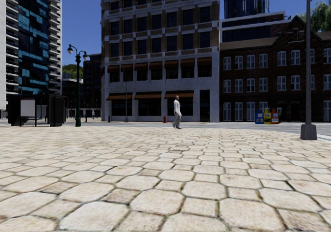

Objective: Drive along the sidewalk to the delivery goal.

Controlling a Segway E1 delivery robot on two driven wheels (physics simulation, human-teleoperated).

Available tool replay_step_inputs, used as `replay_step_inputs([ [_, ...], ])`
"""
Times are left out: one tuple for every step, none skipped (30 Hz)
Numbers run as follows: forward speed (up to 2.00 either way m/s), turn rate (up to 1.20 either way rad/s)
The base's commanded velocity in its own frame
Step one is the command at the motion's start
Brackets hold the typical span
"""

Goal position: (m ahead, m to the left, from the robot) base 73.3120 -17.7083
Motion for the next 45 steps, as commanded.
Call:
replay_step_inputs([
  [1.96,0.46],
  [1.96,0.46],
  [1.96,0.46],
  [1.96,0.46],
  [1.96,0.46],
  [1.96,0.46],
  [1.96,0.46],
  [1.96,0.46],
  [1.96,0.46],
  [1.96,0.46],
  [1.96,0.46],
  [1.96,0.46],
  [1.96,0.46],
  [1.96,0.46],
  [1.96,0.46],
  [1.96,0.46],
  [1.96,0.46],
  [1.96,0.46],
  [1.96,0.46],
  [1.96,0.46],
  [1.96,0.46],
  [1.96,0.46],
  [1.96,0.46],
  [1.96,0.46],
  [1.96,0.46],
  [1.96,0.46],
  [1.96,0.46],
  [1.96,0.46],
  [1.96,0.46],
  [1.96,0.46],
  [1.96,0.46],
  [1.96,0.46],
  [1.96,0.46],
  [1.96,0.46],
  [1.96,0.46],
  [1.96,0.46],
  [1.96,0.46],
  [1.96,0.46],
  [1.96,0.46],
  [1.96,0.46],
  [1.96,0.46],
  [1.96,0.46],
  [1.96,0.46],
  [1.96,0.46],
  [1.96,0.46],
])
